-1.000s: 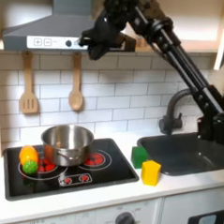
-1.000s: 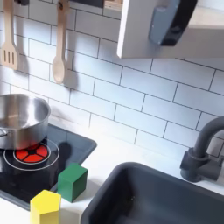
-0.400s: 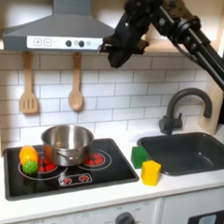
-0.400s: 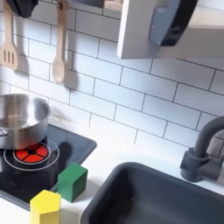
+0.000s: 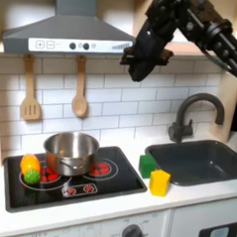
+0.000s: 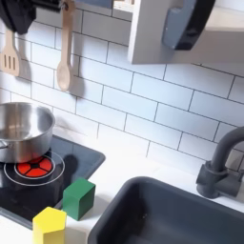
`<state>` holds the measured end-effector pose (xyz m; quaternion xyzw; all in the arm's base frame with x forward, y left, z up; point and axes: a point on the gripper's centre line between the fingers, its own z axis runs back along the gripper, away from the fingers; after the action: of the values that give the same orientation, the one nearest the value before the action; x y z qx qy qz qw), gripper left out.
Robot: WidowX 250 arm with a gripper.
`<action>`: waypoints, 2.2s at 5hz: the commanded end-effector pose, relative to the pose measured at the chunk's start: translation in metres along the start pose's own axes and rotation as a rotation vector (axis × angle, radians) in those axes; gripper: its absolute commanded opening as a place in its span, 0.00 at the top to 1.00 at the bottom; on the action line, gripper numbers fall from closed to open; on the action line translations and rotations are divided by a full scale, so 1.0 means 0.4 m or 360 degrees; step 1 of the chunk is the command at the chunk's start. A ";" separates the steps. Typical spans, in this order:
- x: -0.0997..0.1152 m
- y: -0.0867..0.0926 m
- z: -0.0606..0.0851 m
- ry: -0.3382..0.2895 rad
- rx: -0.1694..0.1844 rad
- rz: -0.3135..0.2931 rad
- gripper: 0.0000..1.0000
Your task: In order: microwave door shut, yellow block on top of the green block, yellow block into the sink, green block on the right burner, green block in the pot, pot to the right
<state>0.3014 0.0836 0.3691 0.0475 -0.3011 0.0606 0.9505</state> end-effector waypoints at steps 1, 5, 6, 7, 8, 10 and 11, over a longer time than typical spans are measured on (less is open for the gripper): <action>-0.128 -0.030 0.024 0.0188 -0.0041 -0.0045 0.00; -0.255 -0.124 0.084 0.0318 -0.0201 -0.0362 0.00; -0.277 -0.158 0.101 0.0312 -0.0289 -0.0490 0.00; -0.299 -0.193 0.118 0.0303 -0.0373 -0.0593 0.00; -0.327 -0.237 0.122 0.0312 -0.0479 -0.0719 0.00; -0.326 -0.324 0.137 0.0279 -0.0621 -0.0847 0.00; -0.319 -0.356 0.121 0.0301 -0.0662 -0.0882 0.00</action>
<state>0.1894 -0.0739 0.3298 -0.0726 -0.1995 -0.2570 0.9428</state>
